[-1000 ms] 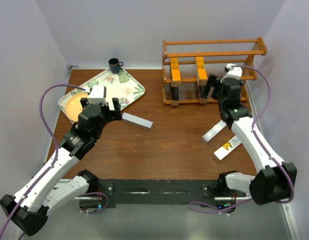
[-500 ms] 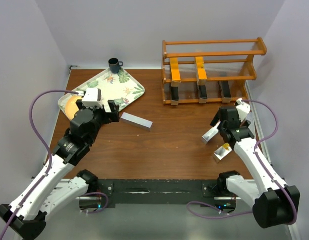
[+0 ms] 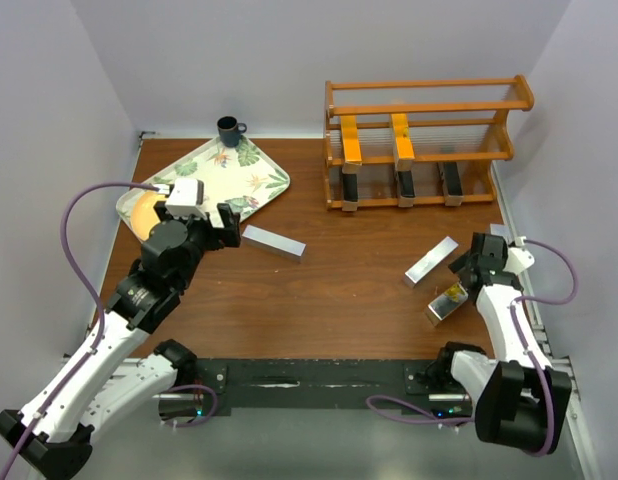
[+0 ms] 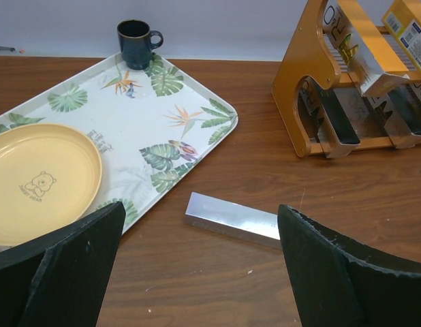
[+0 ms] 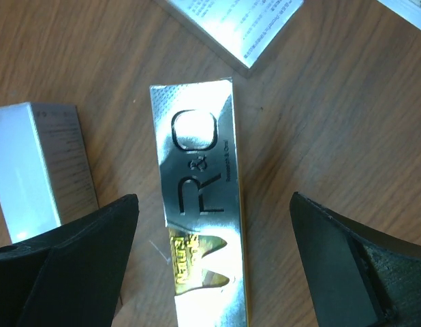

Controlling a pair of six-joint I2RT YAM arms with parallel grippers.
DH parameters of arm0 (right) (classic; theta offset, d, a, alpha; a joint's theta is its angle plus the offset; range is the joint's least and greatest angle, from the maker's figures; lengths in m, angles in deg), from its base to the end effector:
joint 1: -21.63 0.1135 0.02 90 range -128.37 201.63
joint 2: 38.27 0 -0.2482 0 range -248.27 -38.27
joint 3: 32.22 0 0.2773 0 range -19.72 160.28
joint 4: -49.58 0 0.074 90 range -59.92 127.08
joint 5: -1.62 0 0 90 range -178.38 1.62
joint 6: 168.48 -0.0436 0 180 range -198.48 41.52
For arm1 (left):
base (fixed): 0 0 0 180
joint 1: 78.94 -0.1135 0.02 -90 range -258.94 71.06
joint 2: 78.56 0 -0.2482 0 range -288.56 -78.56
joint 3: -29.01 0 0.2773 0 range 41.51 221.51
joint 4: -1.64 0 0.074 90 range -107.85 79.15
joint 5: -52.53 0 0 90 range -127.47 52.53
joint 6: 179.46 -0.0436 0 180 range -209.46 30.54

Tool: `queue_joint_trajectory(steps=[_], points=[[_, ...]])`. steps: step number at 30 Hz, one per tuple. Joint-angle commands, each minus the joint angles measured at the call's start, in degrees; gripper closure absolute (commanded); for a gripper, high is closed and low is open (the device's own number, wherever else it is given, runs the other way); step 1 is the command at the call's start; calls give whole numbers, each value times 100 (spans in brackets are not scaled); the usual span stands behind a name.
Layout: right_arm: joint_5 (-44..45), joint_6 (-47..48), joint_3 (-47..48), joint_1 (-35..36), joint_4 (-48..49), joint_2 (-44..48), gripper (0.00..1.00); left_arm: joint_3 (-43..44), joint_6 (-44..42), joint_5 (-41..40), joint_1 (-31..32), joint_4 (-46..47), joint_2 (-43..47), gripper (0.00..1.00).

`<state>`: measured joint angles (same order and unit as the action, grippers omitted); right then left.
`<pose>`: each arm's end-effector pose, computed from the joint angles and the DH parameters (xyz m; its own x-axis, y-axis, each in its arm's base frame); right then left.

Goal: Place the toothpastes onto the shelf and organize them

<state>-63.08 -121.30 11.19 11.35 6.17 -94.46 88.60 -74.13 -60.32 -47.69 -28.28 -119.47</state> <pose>0.2086 -0.0568 0.1641 -0.3310 0.6846 -0.6495 0.8457 0.5206 0.1178 0.1858 -0.0930 0.3426 -0.2010 -0.1630 -0.9659 0.1030 0.9771 -0.1863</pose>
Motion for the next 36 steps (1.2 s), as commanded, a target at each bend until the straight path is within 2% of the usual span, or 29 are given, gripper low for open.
queue_joint_trajectory(steps=[1,5,9,14,20,21,25,31,36], points=[[-665,46,-51,-289,709,-375,4,-25,-136,88,-31,223,30,0],[-868,99,-121,-386,929,-552,9,-33,-145,140,-39,240,-5,0],[-948,152,-191,-457,1096,-683,20,-42,-171,263,-31,258,-49,0],[-1036,196,-209,-501,1193,-956,28,-68,-197,413,-31,328,-67,0],[-1115,240,-279,-519,1264,-1070,44,-112,-241,580,-31,407,21,0],[-1132,240,-279,-519,1255,-1035,51,-130,-241,615,-39,442,56,0],[-1220,362,-271,-519,1071,-649,62,-165,-285,764,-39,521,100,0],[-1729,722,-86,-519,763,247,67,-244,-320,1124,-48,653,92,0],[-2843,732,-95,-510,806,1100,72,-297,-329,1590,-48,802,4,0]])
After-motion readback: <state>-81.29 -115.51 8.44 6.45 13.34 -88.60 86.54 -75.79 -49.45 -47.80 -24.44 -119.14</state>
